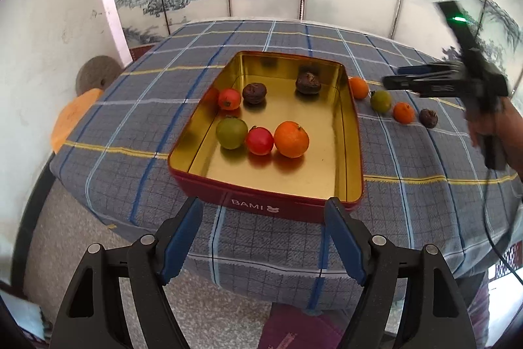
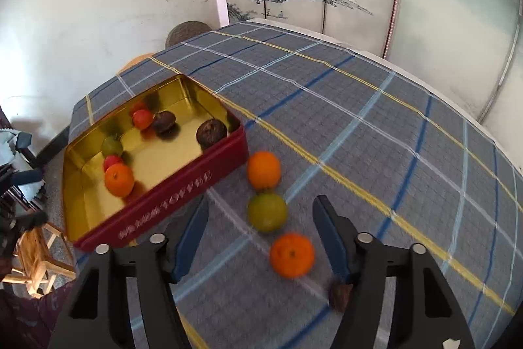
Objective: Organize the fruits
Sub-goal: 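Grasp a small tangerine with the right gripper, then grasp the dark brown fruit with the left gripper while the right holds the tangerine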
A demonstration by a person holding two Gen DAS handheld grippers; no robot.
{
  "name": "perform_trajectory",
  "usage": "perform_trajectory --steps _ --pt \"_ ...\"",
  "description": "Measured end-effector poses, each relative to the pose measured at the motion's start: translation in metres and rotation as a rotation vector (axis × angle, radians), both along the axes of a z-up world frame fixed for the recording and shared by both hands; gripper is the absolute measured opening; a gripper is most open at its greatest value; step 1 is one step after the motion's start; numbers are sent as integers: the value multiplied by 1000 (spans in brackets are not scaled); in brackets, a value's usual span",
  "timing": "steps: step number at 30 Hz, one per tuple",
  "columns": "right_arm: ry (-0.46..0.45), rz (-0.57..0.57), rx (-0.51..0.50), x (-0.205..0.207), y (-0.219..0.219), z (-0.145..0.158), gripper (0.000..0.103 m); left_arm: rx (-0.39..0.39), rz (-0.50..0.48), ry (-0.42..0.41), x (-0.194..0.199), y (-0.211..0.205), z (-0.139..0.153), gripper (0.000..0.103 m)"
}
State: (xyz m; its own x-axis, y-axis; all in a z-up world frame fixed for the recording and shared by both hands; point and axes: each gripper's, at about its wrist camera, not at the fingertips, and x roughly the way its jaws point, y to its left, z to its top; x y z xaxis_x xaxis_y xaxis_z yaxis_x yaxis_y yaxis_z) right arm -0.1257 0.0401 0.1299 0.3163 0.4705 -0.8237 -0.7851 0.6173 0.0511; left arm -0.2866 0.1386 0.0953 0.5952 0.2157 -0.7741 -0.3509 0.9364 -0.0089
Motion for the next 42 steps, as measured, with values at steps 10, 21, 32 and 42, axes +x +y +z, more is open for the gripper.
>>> perform_trajectory --steps 10,21,32,42 --pt "52 81 -172 35 55 -43 30 -5 -13 30 13 -1 -3 78" --pt "-15 -265 154 3 -115 24 27 21 -174 3 28 -42 14 78" --pt "-11 -541 15 -33 -283 -20 27 25 -577 -64 124 -149 34 78" --pt "43 -582 178 -33 -309 -35 29 33 -657 40 244 -185 0 77"
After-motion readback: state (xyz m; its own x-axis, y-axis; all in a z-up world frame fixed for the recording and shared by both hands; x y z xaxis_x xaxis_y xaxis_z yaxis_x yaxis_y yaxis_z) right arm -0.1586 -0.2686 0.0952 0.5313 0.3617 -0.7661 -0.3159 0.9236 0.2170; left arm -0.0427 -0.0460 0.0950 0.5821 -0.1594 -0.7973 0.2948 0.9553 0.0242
